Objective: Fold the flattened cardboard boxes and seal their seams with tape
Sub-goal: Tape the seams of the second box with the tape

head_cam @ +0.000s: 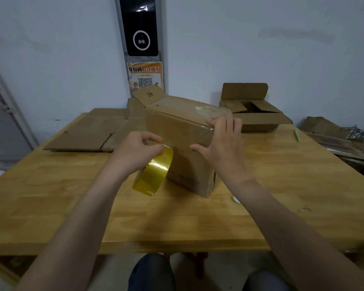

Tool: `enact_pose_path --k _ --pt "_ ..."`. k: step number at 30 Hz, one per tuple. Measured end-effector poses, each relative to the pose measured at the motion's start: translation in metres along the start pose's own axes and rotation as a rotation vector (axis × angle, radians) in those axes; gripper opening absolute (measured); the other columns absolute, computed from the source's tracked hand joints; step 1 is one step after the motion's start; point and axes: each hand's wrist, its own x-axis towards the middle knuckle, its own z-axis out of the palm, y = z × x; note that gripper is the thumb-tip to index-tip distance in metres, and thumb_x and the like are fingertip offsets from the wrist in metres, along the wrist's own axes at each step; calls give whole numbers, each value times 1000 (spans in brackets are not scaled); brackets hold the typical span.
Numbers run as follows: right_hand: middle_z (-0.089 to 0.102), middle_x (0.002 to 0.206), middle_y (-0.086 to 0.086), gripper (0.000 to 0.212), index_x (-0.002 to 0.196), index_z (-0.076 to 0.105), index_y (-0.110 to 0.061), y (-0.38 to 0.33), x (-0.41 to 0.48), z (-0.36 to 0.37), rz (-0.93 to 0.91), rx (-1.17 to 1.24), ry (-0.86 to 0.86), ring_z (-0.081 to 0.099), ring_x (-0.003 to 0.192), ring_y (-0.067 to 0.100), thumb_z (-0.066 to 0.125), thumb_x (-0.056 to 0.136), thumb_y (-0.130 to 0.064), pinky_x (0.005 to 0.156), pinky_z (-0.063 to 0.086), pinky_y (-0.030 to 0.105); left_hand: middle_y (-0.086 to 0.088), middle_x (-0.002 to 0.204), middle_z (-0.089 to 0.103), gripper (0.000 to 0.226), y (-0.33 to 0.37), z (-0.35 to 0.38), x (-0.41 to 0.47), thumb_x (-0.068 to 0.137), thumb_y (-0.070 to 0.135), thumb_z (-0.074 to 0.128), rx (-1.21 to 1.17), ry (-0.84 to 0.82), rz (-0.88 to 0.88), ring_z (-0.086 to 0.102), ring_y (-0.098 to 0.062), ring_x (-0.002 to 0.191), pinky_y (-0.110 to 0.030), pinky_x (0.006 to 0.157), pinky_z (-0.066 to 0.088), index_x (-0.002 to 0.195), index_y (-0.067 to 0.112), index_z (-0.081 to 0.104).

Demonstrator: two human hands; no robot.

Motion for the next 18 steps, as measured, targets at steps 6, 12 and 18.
enact_pose_path --k 6,12,18 --pt "54 122 -1 66 125 56 -20 1 6 -26 -21 10 -145 47 117 21 72 79 -64 98 46 38 -8 79 66 23 -2 2 -17 78 40 72 -53 32 -3 62 -17 71 -43 71 56 101 39 77" --pt "56 117 1 41 123 67 -16 -23 -28 -66 -312 375 -44 50 110 15 72 91 -41 93 42 24 1 68 50 21 -3 18 -60 85 30 77 -225 116 82 53 -13 68 -37 69 45 105 36 78" --pt "69 105 -12 33 115 75 -28 -45 -49 -65 154 755 -565 65 92 6 77 86 -44 83 56 30 2 73 58 27 -1 34 -118 94 23 71 -309 103 124 60 -13 74 -35 70 51 115 39 76"
